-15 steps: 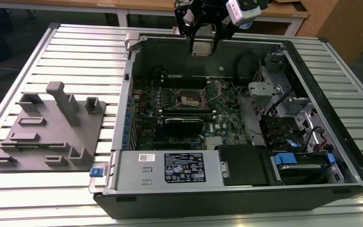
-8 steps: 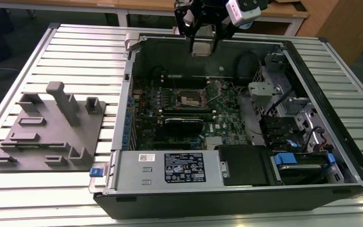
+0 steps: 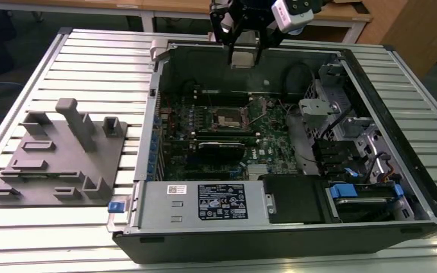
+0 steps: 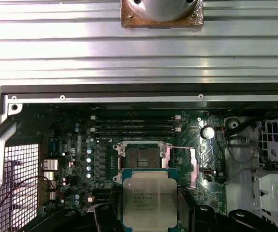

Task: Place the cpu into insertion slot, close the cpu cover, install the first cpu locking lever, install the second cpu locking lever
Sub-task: 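Place the cpu into insertion slot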

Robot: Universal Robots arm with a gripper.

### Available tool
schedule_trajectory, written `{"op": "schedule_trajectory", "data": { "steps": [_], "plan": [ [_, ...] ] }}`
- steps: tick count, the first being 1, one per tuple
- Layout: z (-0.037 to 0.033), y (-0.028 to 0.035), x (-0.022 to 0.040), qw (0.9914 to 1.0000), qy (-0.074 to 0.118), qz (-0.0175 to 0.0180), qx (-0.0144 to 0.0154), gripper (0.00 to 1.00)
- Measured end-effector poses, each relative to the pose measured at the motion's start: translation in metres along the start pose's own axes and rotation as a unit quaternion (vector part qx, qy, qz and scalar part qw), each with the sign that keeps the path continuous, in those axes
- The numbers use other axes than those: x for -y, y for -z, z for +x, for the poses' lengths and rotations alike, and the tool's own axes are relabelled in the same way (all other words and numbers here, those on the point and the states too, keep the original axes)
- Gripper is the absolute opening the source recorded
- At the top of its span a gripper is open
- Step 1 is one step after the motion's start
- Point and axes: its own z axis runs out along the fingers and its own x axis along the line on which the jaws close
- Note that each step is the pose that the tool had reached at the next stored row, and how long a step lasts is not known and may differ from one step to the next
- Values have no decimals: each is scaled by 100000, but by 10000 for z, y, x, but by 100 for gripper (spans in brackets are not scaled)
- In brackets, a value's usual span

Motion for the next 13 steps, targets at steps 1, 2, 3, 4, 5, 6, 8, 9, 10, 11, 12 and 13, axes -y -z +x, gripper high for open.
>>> {"op": "schedule_trajectory", "data": {
  "steps": [1,2,3,4,5,6,8,9,10,11,12,13],
  "plan": [
    [0,0,0,100000,1,2,-2,54],
    [0,-1,0,100000,1,-7,3,54],
    [0,-2,0,100000,2,-8,2,54],
    [0,-2,0,100000,2,-5,2,54],
    [0,-2,0,100000,3,-4,3,54],
    [0,-5,0,100000,2,-13,6,54],
    [0,-14,1,100000,0,-17,6,54],
    [0,-20,2,100000,3,-8,3,54],
    [-1,-25,2,100000,1,-9,2,54],
    [-1,-30,2,100000,3,-8,4,54],
    [-1,-33,3,100000,1,-3,0,54],
    [-1,-33,3,100000,0,0,-1,54]
  ]
}}
